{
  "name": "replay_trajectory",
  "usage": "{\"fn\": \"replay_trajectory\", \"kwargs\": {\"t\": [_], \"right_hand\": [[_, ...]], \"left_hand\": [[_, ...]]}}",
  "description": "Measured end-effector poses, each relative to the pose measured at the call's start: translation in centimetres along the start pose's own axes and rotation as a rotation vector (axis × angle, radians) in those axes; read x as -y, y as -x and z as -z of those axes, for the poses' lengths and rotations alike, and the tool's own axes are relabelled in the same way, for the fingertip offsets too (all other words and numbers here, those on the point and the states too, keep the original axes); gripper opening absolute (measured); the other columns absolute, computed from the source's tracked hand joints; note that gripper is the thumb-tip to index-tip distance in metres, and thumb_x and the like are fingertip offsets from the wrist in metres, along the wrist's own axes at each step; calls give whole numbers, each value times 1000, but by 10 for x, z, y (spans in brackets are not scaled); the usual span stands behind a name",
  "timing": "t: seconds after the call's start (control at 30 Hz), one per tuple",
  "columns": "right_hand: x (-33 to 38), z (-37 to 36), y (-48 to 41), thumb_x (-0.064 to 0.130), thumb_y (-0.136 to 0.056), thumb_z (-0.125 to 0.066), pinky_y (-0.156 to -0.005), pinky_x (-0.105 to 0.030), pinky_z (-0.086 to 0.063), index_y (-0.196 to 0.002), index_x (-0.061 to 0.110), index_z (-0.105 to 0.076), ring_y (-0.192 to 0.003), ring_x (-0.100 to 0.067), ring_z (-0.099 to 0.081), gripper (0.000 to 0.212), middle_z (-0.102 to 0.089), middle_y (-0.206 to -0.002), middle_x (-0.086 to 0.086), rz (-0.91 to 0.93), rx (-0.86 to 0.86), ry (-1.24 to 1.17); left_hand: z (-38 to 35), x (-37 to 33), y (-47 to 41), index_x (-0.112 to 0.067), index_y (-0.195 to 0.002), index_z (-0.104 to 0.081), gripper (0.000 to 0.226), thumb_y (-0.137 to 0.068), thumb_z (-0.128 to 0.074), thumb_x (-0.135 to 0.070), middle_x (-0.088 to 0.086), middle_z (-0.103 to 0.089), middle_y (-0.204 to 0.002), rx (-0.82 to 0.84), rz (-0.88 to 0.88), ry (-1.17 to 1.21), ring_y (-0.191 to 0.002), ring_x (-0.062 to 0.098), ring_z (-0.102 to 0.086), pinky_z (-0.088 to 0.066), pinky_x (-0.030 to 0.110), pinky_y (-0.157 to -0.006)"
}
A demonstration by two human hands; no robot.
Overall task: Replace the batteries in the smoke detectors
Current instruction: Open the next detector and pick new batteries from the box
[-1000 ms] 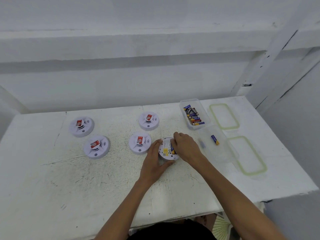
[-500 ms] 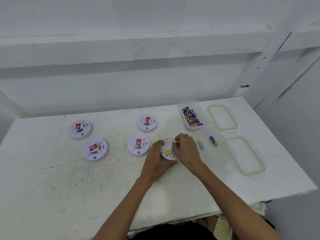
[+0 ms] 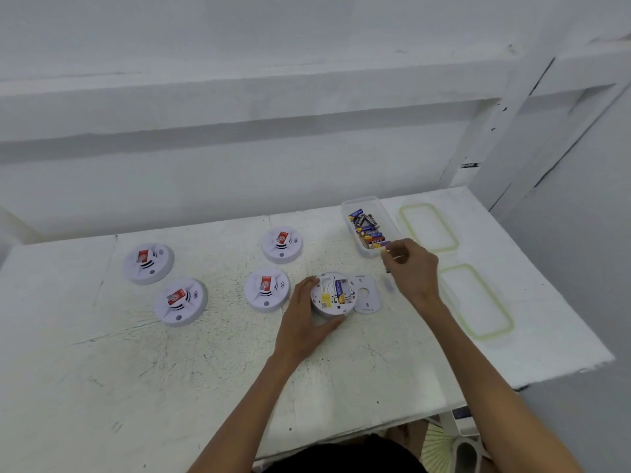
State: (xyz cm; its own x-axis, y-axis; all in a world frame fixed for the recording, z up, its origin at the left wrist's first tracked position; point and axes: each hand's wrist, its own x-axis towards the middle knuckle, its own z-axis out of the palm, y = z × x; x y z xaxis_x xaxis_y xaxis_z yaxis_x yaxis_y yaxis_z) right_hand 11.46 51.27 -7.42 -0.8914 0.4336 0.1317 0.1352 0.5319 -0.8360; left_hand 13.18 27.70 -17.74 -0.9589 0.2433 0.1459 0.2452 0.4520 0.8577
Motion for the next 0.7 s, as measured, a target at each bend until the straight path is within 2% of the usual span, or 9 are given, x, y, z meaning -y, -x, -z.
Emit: {"fn": "replay_trajectory", "kwargs": {"t": [0.1, 0.13, 0.2, 0.27, 0.37, 0.47, 0.53, 0.6, 0.7], "right_hand": [[-19, 8, -8, 21, -85, -75, -67, -3, -47, -95, 13, -75, -73, -7, -69, 14, -74, -82, 0, -102, 49, 75], [-24, 8, -9, 22, -84, -76, -71, -6, -50, -95, 13, -75, -74, -8, -70, 14, -75, -82, 0, -116, 77, 96], [-32, 7, -9, 22, -84, -76, -79, -22, -57, -95, 13, -77, -75, -11, -71, 14, -76, -85, -1, -119, 124, 142], [-36, 6, -8, 20, -85, -76, -82, -30, -59, -96, 12, -78, -77, -13, -72, 14, -77, -88, -2, -108, 149, 170], [-38, 4, -10, 18, -86, -74, -80, -25, -55, -95, 11, -79, -75, -13, -71, 13, -77, -89, -4, -97, 175, 199], [-38, 4, -11, 16, -87, -72, -68, -6, -45, -93, 10, -79, -65, -7, -66, 10, -77, -86, -4, -86, 185, 241], [-39, 3, -11, 12, -86, -72, -58, 1, -42, -93, 9, -79, -62, -3, -63, 10, -77, -86, -5, -83, 188, 260], [-40, 2, -12, 10, -85, -73, -57, 1, -42, -93, 7, -78, -63, -8, -63, 10, -76, -87, -7, -80, 184, 270], [-41, 1, -13, 11, -84, -73, -65, -9, -45, -93, 8, -78, -66, -12, -65, 10, -77, -87, -7, -83, 182, 286]], "left_hand": [[-1, 0, 0, -21, -145, -40, 90, -75, -81, -60, -12, -42, -147, 4, 8, -3, -136, 4, -43, -36, 8, -106], [-1, -1, 0, -21, -145, -40, 90, -75, -80, -60, -12, -42, -147, 6, 10, -2, -135, 3, -43, -35, 6, -105], [0, -2, 1, -21, -145, -40, 90, -75, -81, -59, -12, -42, -146, 12, 7, 7, -135, 4, -43, -34, 6, -105], [-1, -2, 1, -20, -146, -40, 90, -76, -81, -59, -11, -42, -146, 13, 2, 8, -135, 5, -44, -38, 13, -108], [0, -2, 0, -20, -146, -40, 90, -76, -81, -59, -9, -43, -147, 6, 1, 0, -136, 7, -44, -42, 21, -110], [1, -2, -1, -20, -146, -40, 90, -75, -82, -58, -10, -42, -147, 9, 2, 0, -135, 6, -44, -44, 23, -109], [1, -1, -1, -20, -145, -40, 90, -75, -81, -59, -10, -42, -147, 9, 1, 0, -136, 6, -44, -45, 25, -109], [1, -1, -1, -20, -145, -41, 90, -75, -81, -60, -10, -42, -147, 6, 0, -3, -136, 7, -44, -46, 27, -109], [0, 0, 0, -21, -145, -40, 90, -75, -81, -59, -10, -42, -148, 6, -1, -14, -136, 8, -44, -47, 31, -109]]}}
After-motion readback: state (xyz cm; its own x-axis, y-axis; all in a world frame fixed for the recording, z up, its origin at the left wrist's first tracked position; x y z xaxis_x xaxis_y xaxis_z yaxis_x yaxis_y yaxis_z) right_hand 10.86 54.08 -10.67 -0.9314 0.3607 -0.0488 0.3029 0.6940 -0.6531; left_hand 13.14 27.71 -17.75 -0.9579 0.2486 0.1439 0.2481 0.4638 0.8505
